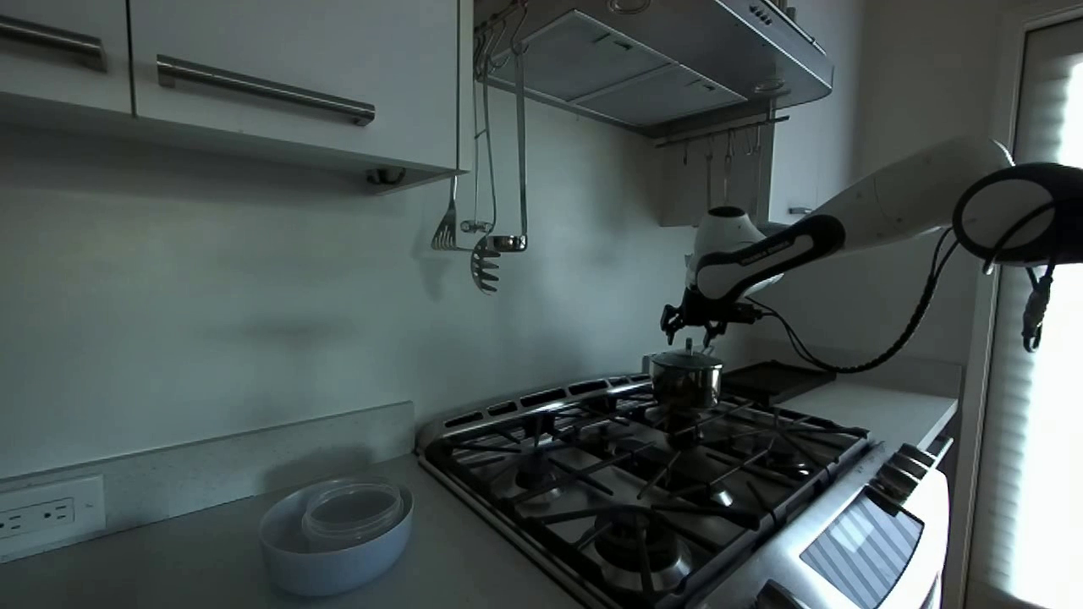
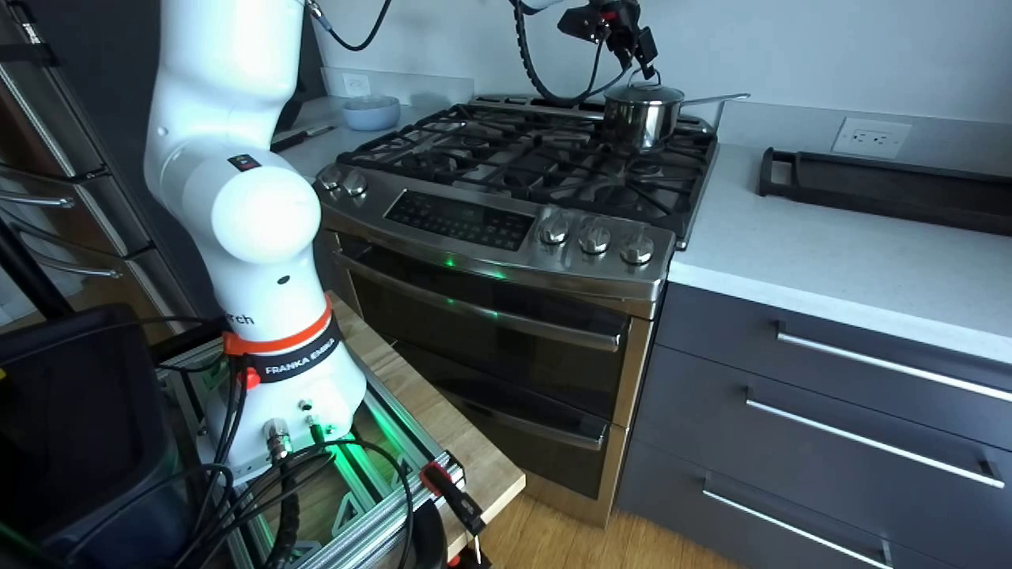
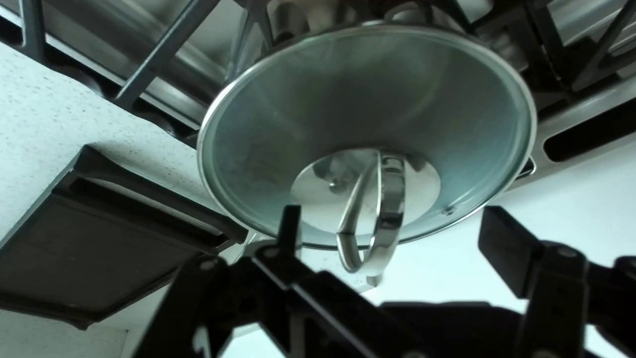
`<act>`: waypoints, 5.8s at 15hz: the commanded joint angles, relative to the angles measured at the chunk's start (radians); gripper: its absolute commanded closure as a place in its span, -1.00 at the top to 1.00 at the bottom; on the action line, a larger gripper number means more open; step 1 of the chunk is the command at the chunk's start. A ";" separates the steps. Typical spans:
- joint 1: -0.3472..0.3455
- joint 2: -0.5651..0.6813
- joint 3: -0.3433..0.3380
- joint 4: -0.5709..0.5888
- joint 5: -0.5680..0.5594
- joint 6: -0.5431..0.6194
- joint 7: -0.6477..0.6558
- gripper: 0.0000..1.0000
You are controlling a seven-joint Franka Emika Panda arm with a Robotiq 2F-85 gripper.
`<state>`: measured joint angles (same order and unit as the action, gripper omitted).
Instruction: Remove the lid from the pot, then move the pot to the left on the stove
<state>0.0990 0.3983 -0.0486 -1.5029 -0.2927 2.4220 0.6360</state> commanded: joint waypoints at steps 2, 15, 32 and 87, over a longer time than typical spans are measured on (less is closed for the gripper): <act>0.013 0.036 -0.030 0.047 0.026 -0.004 -0.011 0.01; 0.008 0.024 -0.040 0.067 0.076 -0.028 -0.018 -0.93; -0.007 -0.179 -0.030 -0.047 0.093 -0.098 -0.020 -0.93; -0.274 -0.506 0.114 -0.900 -0.345 0.325 0.688 -0.93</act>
<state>-0.1676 -0.1254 0.0639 -2.4083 -0.6008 2.7249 1.3117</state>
